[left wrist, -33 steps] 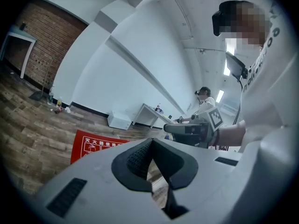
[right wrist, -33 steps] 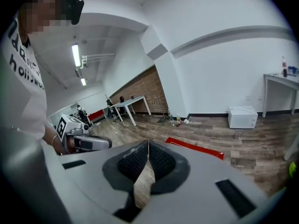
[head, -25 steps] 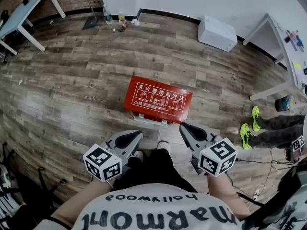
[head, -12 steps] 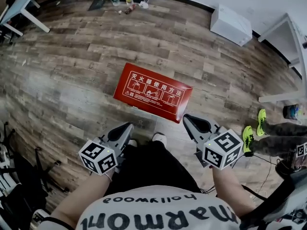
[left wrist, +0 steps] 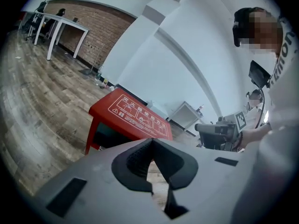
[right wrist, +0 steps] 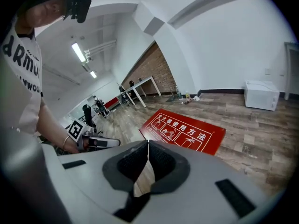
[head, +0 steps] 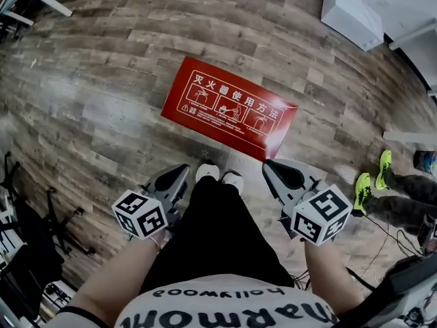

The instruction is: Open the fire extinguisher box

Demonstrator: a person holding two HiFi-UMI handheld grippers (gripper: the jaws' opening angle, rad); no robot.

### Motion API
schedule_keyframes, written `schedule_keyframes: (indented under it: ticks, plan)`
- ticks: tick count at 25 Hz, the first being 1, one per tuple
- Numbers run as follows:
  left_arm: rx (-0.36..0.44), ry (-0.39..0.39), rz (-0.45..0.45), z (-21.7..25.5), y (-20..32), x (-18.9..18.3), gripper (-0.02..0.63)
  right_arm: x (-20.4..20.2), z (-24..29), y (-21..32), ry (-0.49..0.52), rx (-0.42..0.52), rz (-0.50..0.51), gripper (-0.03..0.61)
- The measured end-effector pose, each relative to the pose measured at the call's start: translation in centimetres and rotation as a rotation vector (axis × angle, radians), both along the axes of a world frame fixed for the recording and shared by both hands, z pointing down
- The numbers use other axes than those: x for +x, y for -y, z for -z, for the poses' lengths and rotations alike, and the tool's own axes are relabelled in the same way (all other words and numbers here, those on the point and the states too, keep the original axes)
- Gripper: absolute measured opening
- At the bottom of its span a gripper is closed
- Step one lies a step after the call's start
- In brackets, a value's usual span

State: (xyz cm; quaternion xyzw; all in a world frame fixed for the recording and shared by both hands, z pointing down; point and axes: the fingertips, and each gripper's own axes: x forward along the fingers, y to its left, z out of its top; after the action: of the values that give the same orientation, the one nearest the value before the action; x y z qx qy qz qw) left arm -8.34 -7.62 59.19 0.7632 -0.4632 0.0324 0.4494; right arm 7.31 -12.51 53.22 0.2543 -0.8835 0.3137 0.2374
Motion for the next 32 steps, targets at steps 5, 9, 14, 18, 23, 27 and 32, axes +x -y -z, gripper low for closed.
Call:
schedule_keyframes:
  ticks: [5,9,14,18,23,27,32]
  plan:
    - [-0.009,-0.108,0.014,-4.6,0.6,0.8,0.006,0.5,-2.6,-1.2,0.012,-0.035,-0.032,0.009]
    - [0.032,-0.238,0.008,-7.1,2.5,2.3,0.006,1.7,-4.5,-2.3,0.017,-0.059,-0.053,0.009]
    - [0.072,-0.366,-0.013,-9.0,4.7,3.8,0.006,2.9,-5.9,-2.9,0.013,-0.067,-0.072,0.009]
    - [0.057,-0.414,0.001,-10.3,5.6,3.6,0.008,2.7,-6.6,-3.2,0.02,-0.075,-0.077,0.011]
    - [0.028,-0.482,0.077,-10.8,6.5,3.1,0.158,1.5,-7.4,-3.8,0.04,-0.097,-0.066,0.009]
    - [0.048,-0.596,0.115,-9.9,7.9,3.4,0.19,0.7,-7.7,-3.2,0.056,-0.09,-0.058,0.009]
    - [0.036,-0.661,0.168,-10.4,9.3,3.5,0.226,0.6,-7.7,-2.5,0.062,-0.082,-0.055,0.009]
